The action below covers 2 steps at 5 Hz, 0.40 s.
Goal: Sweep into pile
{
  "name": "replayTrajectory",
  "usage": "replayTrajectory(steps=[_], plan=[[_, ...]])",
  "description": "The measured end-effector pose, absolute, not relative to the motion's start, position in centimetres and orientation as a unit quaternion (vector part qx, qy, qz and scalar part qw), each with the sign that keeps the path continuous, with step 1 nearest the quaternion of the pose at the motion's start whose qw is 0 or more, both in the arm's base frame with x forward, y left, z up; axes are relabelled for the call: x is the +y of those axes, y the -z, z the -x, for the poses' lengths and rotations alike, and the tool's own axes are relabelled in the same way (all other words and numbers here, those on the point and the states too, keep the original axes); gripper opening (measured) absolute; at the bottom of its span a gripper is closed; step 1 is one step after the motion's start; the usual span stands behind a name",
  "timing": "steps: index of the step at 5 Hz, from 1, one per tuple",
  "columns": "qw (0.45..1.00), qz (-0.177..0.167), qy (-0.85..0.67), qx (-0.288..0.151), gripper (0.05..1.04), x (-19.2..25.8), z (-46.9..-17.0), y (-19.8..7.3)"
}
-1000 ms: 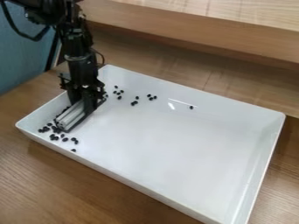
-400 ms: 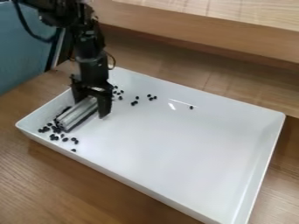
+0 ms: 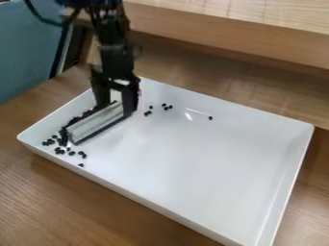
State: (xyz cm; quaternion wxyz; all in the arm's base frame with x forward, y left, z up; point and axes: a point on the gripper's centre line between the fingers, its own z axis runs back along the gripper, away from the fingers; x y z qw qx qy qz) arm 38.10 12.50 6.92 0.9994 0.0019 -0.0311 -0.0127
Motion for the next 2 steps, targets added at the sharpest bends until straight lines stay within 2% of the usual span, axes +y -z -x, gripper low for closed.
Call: replayTrajectory(steps=[2], plan=[[0.997,-0.014,0.021,-0.073,1.001,10.7,-37.8,-11.1]])
